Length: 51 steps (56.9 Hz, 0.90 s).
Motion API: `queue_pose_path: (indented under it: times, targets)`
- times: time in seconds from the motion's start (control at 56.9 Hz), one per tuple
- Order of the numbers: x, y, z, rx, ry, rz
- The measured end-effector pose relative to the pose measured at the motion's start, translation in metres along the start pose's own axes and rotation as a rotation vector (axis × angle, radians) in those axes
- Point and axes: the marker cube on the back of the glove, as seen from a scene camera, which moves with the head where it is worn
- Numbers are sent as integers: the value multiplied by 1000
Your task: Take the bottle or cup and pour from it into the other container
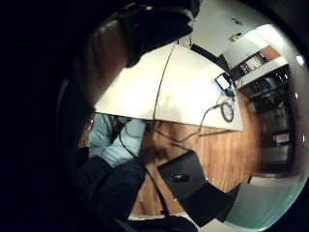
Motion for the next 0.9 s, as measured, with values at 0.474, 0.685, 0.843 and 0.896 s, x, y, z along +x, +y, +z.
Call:
queue_pose_path:
  times: [0.474,0.685,0.843,0.896]
  targets:
    - [1,-38,35,90,-55,-36]
    - [-2,-95,100,5,-206,20]
    - [-19,-169,147,192,-381,32]
    - [-24,-190,163,272,-423,-85]
